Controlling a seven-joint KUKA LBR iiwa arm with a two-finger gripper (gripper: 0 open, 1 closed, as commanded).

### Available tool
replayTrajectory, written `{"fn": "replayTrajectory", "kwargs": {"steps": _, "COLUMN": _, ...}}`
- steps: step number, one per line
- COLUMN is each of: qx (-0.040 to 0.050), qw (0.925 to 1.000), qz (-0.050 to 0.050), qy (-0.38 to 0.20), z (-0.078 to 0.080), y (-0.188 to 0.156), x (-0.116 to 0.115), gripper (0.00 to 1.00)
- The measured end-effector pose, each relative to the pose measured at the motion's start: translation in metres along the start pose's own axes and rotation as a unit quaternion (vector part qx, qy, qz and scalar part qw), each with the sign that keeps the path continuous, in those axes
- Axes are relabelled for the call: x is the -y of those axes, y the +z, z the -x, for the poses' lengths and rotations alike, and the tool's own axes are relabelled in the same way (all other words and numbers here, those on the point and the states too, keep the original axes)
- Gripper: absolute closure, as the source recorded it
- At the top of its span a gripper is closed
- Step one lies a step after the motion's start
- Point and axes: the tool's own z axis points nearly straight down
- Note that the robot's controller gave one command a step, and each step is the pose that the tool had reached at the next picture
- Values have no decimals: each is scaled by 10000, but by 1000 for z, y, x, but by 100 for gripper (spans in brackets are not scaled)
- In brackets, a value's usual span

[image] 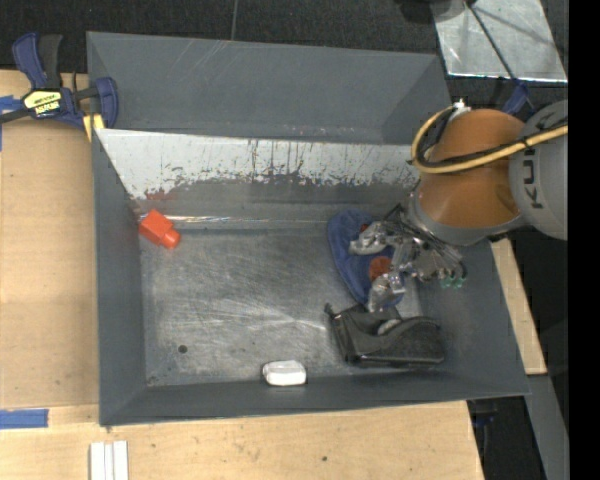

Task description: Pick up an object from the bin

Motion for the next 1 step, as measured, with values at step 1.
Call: {"fn": "replayTrajectory", "kwargs": {"steps": 1, "qx": -16, "qw": 9997, "qz": -25, "qy": -262, "z": 4, "y": -107, "x": 2, "gripper": 100}}
